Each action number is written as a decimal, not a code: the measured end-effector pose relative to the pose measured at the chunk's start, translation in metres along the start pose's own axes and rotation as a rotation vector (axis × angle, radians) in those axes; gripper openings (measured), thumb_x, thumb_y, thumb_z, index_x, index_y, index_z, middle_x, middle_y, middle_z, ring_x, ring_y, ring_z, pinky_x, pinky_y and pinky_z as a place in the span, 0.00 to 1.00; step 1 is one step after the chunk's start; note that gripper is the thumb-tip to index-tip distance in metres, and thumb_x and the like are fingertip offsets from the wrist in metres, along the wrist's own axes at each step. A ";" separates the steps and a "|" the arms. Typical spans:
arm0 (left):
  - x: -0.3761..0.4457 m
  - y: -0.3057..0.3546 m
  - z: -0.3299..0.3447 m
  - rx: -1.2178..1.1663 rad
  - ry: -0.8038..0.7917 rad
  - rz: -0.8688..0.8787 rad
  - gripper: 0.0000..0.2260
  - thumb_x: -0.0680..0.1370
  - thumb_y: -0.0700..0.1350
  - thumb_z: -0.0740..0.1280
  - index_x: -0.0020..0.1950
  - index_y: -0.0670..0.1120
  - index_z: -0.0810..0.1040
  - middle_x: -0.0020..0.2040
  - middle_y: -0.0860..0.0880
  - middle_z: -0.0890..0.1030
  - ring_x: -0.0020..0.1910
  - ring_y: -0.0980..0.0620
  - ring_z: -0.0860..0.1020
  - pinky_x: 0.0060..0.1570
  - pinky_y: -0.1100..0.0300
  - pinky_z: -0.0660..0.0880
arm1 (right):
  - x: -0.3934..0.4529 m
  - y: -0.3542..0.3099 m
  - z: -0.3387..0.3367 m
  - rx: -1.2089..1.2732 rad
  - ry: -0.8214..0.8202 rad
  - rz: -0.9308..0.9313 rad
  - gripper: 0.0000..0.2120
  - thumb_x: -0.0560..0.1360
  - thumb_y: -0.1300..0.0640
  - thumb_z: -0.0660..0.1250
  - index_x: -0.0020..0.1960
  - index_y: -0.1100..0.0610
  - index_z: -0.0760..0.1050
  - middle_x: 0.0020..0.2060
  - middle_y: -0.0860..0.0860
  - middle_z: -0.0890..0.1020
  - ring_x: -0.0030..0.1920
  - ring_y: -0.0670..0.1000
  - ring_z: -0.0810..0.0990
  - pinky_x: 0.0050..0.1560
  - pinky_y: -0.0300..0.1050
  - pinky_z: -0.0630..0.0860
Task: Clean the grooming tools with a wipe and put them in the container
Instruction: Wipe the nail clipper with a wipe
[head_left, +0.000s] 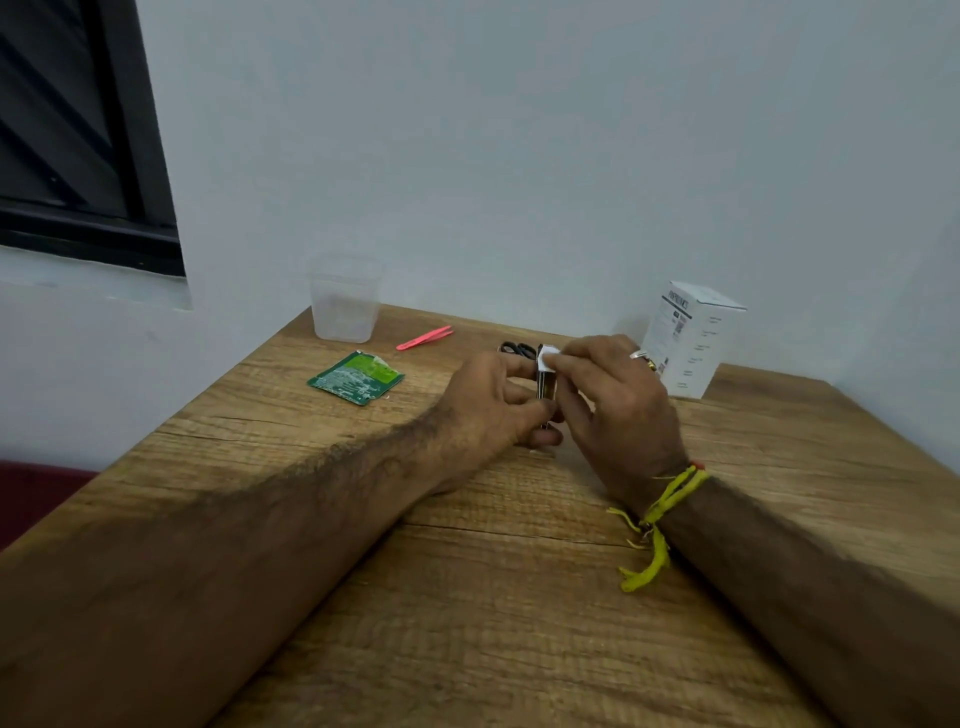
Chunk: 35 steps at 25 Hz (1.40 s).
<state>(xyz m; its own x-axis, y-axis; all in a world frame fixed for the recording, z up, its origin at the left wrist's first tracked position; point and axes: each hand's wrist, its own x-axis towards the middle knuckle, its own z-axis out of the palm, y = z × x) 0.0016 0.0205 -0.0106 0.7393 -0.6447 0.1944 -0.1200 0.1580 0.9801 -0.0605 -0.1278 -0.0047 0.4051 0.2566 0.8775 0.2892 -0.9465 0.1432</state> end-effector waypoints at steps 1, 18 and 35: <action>-0.001 0.000 0.000 -0.016 -0.008 0.002 0.16 0.77 0.33 0.71 0.64 0.39 0.76 0.43 0.41 0.87 0.42 0.48 0.87 0.43 0.58 0.83 | -0.001 0.001 0.000 0.003 0.003 -0.002 0.06 0.74 0.67 0.69 0.50 0.65 0.82 0.45 0.58 0.82 0.43 0.60 0.80 0.42 0.57 0.78; -0.006 0.008 0.000 -0.026 0.019 -0.030 0.17 0.75 0.26 0.69 0.63 0.36 0.77 0.49 0.31 0.83 0.40 0.49 0.86 0.39 0.62 0.82 | -0.001 0.011 0.001 0.080 -0.069 -0.032 0.06 0.73 0.68 0.70 0.50 0.65 0.83 0.43 0.58 0.82 0.43 0.60 0.80 0.43 0.57 0.77; -0.008 0.009 0.002 0.000 0.037 -0.056 0.18 0.76 0.26 0.68 0.65 0.36 0.76 0.51 0.29 0.82 0.41 0.47 0.86 0.39 0.61 0.83 | -0.005 0.009 -0.002 0.018 -0.125 -0.067 0.07 0.73 0.67 0.69 0.50 0.65 0.83 0.45 0.59 0.83 0.44 0.62 0.80 0.43 0.58 0.78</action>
<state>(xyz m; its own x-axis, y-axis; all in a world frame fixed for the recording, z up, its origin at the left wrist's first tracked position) -0.0069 0.0260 -0.0032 0.7688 -0.6245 0.1377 -0.0779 0.1223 0.9894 -0.0619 -0.1379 -0.0068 0.4891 0.3430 0.8020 0.3347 -0.9229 0.1905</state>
